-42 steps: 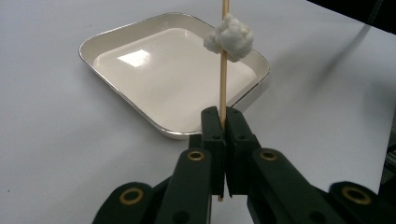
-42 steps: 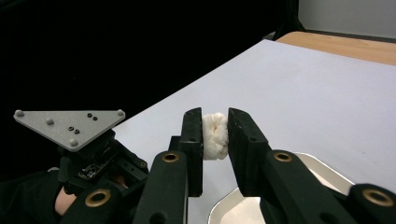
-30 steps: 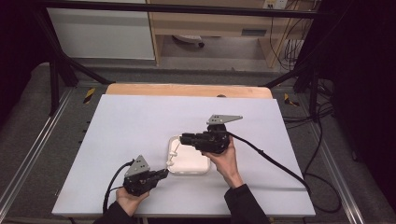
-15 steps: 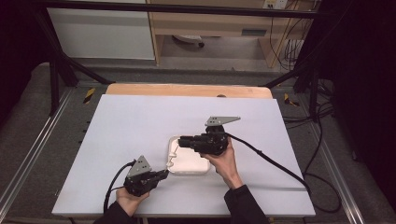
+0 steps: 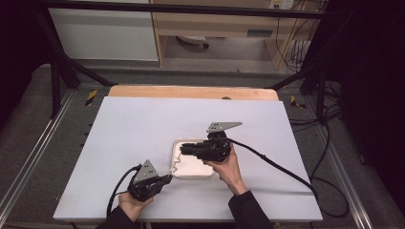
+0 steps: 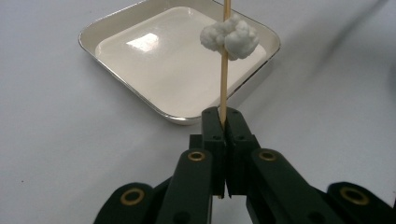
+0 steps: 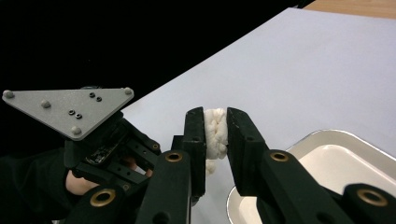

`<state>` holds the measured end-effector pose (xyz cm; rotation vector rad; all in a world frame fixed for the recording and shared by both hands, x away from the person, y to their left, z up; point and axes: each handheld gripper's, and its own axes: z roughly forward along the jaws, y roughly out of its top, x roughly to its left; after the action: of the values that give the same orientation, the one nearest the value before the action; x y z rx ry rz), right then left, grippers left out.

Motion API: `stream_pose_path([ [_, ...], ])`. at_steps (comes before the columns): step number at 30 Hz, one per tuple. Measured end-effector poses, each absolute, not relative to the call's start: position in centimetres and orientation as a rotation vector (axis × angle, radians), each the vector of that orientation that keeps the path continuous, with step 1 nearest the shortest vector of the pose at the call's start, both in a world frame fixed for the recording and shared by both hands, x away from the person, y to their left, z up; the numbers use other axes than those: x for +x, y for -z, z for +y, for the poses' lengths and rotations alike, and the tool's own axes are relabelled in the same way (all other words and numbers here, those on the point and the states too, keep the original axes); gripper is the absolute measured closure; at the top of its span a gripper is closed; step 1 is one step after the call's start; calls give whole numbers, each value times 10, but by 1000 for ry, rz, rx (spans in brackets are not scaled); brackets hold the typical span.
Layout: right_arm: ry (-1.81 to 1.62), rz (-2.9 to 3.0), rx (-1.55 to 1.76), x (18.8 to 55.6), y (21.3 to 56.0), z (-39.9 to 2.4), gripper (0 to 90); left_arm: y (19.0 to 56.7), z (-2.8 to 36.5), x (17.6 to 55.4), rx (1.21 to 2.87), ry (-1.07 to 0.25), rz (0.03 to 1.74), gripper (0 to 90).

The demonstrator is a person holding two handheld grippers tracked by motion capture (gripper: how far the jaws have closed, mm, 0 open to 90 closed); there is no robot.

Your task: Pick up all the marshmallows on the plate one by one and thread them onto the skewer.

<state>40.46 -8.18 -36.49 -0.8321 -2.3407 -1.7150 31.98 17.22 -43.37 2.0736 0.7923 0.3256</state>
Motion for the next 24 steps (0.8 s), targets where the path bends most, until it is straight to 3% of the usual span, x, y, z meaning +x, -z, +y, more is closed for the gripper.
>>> stream_pose_path([
  [16,1704,-2349,-811,400,384,-69,768,433,175,322,2025,-292,805,885],
  [17,1702,-2361,-809,400,383,-70,755,433,174,323,2025,-287,803,885],
  [19,1718,-2396,-822,399,382,-72,632,433,174,322,2021,-291,804,885],
  [24,1766,-2386,-853,399,374,-84,523,434,178,324,2001,-280,831,884],
])
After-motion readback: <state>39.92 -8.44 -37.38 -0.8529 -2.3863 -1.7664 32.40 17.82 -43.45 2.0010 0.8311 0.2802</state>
